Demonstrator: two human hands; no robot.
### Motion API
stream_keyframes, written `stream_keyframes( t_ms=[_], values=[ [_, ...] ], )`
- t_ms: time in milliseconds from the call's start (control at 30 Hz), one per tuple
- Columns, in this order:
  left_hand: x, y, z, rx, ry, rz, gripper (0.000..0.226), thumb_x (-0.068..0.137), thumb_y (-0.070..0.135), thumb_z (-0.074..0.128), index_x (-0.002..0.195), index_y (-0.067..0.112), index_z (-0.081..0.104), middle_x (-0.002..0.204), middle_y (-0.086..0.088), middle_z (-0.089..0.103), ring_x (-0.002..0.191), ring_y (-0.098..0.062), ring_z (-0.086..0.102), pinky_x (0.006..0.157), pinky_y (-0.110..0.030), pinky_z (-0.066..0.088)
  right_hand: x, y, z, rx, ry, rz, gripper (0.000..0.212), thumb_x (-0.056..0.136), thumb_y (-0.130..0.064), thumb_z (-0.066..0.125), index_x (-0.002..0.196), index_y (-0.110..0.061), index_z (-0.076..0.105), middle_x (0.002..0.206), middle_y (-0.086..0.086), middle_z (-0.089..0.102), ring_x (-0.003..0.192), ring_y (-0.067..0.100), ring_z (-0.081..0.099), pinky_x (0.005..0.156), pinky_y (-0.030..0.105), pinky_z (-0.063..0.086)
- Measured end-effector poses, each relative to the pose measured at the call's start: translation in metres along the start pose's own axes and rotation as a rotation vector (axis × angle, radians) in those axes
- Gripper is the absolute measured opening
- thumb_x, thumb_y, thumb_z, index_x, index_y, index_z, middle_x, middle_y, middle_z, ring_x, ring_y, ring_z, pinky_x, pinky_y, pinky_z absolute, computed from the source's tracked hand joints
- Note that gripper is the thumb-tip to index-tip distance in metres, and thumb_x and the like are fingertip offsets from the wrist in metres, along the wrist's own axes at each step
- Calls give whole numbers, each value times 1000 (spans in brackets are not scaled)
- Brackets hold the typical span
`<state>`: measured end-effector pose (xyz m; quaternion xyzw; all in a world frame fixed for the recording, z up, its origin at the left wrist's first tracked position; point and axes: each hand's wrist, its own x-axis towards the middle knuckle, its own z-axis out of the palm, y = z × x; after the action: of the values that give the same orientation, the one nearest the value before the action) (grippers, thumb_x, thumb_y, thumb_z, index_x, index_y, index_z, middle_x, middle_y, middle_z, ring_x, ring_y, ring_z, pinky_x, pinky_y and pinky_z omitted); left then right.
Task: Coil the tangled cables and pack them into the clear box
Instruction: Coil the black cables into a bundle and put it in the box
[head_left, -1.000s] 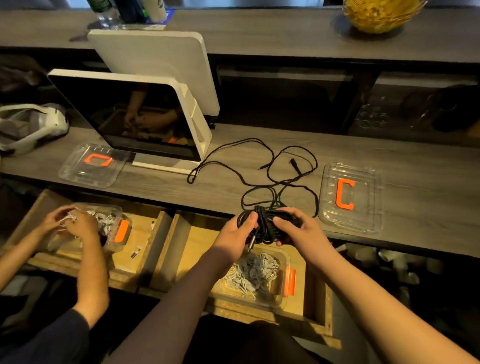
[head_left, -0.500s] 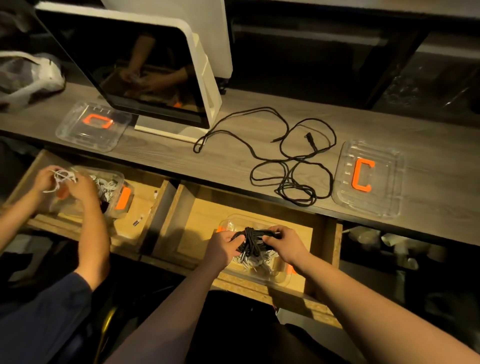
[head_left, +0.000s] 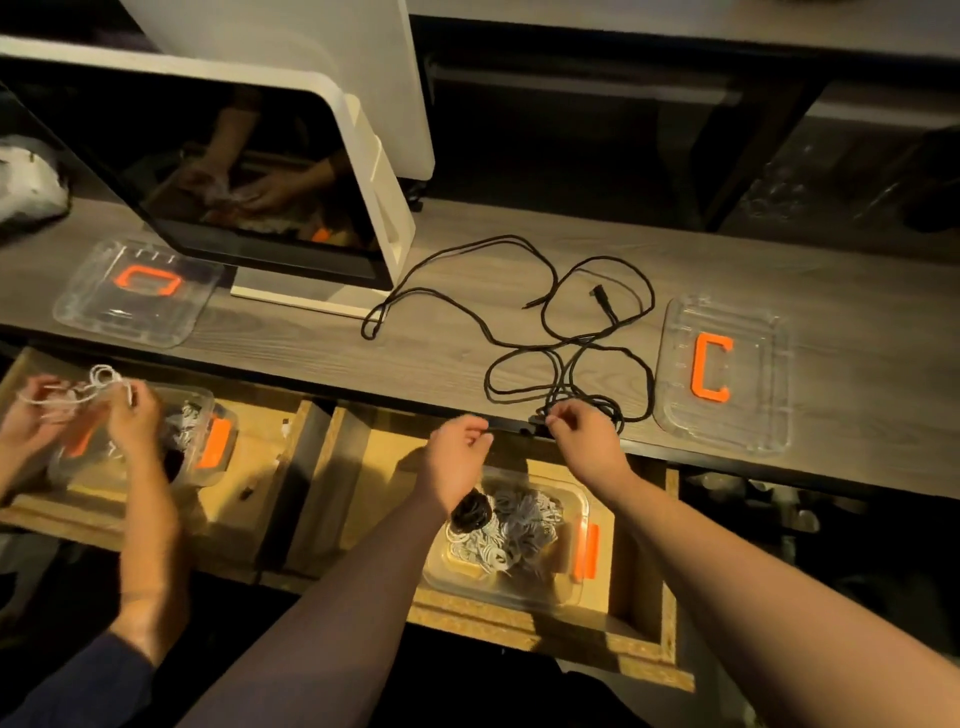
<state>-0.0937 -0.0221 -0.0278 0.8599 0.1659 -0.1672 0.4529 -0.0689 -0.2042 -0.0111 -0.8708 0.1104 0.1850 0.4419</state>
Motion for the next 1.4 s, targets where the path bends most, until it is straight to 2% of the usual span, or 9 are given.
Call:
stream_keyframes(
  t_ms=[233,367,500,667,800,1067,1167,1267,1400],
  values=[
    [54,42,12,476,-180,319,61,95,16,62,150,18,36,149,-2,40,140,-20,32,116,-38,32,36,-10,1,-286,21,-216,45,91,-8,63,134,-10,52,129,8,54,118,22,54,100,32,44],
    [72,54,12,555,-140,399,21,98,20,56,119,19,54,122,-1,58,120,-21,48,100,-39,43,46,-8,6,-353,110,-234,38,89,-11,65,123,-12,50,118,7,53,99,24,58,77,37,53],
    [72,68,1,393,-196,442,4,100,22,53,104,25,51,100,6,58,97,-14,55,82,-33,48,59,-10,0,-463,117,-149,26,94,-19,62,119,-11,57,116,8,47,94,26,58,78,38,54],
    [60,73,-18,298,-119,433,3,98,26,54,99,28,52,95,6,58,97,-16,56,86,-38,50,65,-16,-20,-194,282,-42,15,100,-19,52,108,-13,62,108,5,55,94,20,58,85,35,49],
    [52,71,-37,319,6,413,7,97,25,59,103,28,57,100,9,59,105,-11,50,91,-31,44,49,-35,-35,76,321,-36,13,102,-21,47,101,-19,60,88,1,62,77,13,57,62,23,43],
    [35,105,-72,-376,231,114,5,99,20,60,94,19,61,84,-1,64,74,-14,59,57,-15,43,18,-86,-64,326,386,-179,16,101,-20,50,92,-16,62,76,3,61,63,2,52,55,17,41],
    [31,122,-84,-480,186,27,30,101,36,55,94,11,68,77,-4,62,74,-15,56,65,-22,41,11,-103,-78,399,442,-208,17,100,-18,50,91,-15,63,76,5,62,63,0,52,57,13,41],
    [25,137,-96,-568,127,7,21,97,31,58,84,18,67,61,4,51,68,-17,53,73,-31,44,4,-112,-92,400,477,-232,16,100,-19,50,93,-15,64,78,1,62,67,-2,54,58,8,42],
    [11,161,-117,-782,35,136,21,77,30,54,62,23,41,57,7,32,55,-11,27,57,-31,24,-7,-114,-109,327,477,-202,14,101,-22,52,92,-19,63,77,0,61,66,5,54,52,11,41]
  ],
)
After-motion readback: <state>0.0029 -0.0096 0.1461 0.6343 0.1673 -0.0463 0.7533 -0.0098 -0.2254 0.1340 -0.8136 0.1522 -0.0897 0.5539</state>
